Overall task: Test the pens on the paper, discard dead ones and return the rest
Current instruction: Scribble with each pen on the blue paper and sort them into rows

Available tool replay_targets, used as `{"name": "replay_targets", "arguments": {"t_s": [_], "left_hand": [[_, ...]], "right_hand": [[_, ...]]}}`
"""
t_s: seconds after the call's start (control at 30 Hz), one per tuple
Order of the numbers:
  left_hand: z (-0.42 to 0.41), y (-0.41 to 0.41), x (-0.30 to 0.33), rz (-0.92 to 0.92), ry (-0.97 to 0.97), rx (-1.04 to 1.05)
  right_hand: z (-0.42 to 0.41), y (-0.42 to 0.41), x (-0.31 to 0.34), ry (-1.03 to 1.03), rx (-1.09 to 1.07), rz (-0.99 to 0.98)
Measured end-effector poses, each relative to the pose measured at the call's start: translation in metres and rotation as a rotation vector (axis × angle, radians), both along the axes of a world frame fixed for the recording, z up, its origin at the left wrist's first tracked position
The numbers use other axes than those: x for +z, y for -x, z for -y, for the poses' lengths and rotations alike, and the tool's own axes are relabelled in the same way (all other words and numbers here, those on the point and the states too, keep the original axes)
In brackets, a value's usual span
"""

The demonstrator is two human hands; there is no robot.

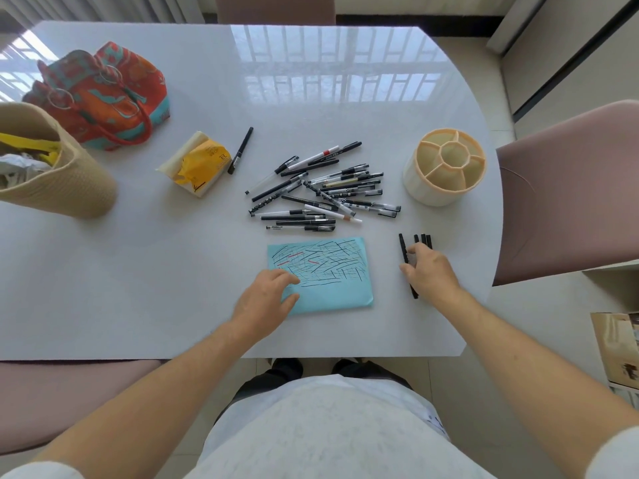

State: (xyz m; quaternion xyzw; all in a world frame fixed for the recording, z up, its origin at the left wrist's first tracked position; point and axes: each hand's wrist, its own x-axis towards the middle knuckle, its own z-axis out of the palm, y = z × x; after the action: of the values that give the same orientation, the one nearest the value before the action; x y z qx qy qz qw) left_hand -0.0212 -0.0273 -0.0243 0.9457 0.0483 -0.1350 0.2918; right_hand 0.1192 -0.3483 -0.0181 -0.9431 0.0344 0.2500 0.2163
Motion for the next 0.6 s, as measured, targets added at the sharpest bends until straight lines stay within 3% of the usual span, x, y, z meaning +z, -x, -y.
{"name": "replay_targets", "arguments": {"t_s": [0.13, 0.37, 0.6], "left_hand": [[-0.001, 0.004, -0.003, -0.008, -0.008, 0.011], [-0.005, 0.011, -0.004, -0.016, -0.025, 0.055], [-0.014, 0.021, 0.001, -0.001, -0.035, 0.119]], "right_hand": [[-0.004, -0.009, 0.004, 0.079, 0.074, 0.101], [-0.058, -0.064, 0.005, -0.018, 0.228, 0.3], [-0.08, -0.087, -0.014, 0.191, 0.44, 0.294]]}}
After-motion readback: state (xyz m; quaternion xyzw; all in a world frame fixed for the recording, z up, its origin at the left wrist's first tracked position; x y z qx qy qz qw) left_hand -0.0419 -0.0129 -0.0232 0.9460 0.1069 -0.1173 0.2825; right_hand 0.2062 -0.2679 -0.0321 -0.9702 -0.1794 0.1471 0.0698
